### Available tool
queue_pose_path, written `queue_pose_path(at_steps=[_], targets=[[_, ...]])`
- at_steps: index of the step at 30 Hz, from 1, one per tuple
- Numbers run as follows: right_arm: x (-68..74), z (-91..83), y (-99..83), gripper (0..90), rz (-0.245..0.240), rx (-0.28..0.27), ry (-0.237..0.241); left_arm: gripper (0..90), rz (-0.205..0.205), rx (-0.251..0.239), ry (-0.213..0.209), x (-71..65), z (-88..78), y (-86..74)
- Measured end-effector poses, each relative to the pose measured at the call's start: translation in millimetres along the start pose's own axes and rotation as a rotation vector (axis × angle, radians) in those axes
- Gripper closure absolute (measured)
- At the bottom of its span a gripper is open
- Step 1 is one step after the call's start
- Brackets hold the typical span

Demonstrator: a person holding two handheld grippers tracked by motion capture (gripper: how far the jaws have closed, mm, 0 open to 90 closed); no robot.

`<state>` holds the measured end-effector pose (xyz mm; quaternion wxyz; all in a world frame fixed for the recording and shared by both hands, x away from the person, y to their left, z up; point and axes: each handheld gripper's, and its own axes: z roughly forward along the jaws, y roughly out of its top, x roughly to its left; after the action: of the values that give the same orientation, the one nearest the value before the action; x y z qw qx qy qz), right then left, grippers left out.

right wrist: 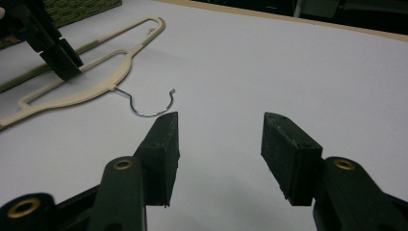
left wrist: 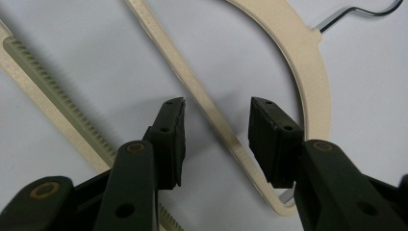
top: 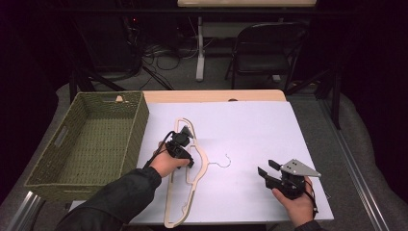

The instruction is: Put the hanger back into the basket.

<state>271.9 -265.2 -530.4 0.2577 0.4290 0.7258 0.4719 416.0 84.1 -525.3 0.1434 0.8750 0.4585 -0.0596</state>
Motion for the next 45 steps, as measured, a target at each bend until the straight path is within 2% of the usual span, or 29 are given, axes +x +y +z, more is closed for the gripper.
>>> queue_pose_path(at_steps=[13,16,20,23,28,33,36,37,39,42,43,45], targets=[[-1.1,-0.9,0.1,47.4,0.005,0.005,0.003,58.5,-0.002,0.008,0.006,-0.5,0.8,2.4],[-1.0,-0.1,-0.2,47.4,0.006,-0.006,0.003,62.5,0.010,0.011,0.037,-2.2,1.1,2.4],[-1.3,-0.2,-0.2,47.4,0.004,-0.005,0.003,67.3,0.022,0.012,0.052,-2.7,1.2,2.3],[-1.5,-0.4,-0.2,47.4,0.004,-0.002,0.003,69.2,0.002,0.014,0.046,-1.5,0.8,2.6],[-1.7,-0.4,-0.2,47.4,0.005,-0.003,0.003,75.7,-0.089,0.026,0.023,5.7,-0.5,4.0],[-1.8,-0.5,-0.3,47.4,0.003,-0.004,0.004,80.3,-0.129,0.032,0.031,5.4,-1.3,2.8],[-1.7,-0.6,-0.3,47.4,0.002,-0.005,0.005,84.9,-0.127,0.043,0.016,4.8,-0.4,2.1],[-1.5,-0.6,-0.3,47.4,0.001,-0.004,0.006,85.2,-0.104,0.046,0.027,2.4,-0.3,1.6],[-1.3,-0.4,-0.3,47.5,0.001,-0.004,0.007,85.2,-0.095,0.045,0.029,1.2,-0.6,1.1],[-0.8,0.0,-0.4,47.4,0.001,-0.006,0.008,85.3,-0.089,0.047,0.015,0.8,-1.3,0.5],[-0.8,-0.9,0.0,47.4,-0.002,0.010,0.006,85.3,-0.085,0.049,0.009,0.6,-1.2,0.3],[-0.9,0.2,-0.4,47.4,-0.002,-0.001,0.007,85.4,-0.073,0.056,0.002,-0.2,-1.4,-0.2]])
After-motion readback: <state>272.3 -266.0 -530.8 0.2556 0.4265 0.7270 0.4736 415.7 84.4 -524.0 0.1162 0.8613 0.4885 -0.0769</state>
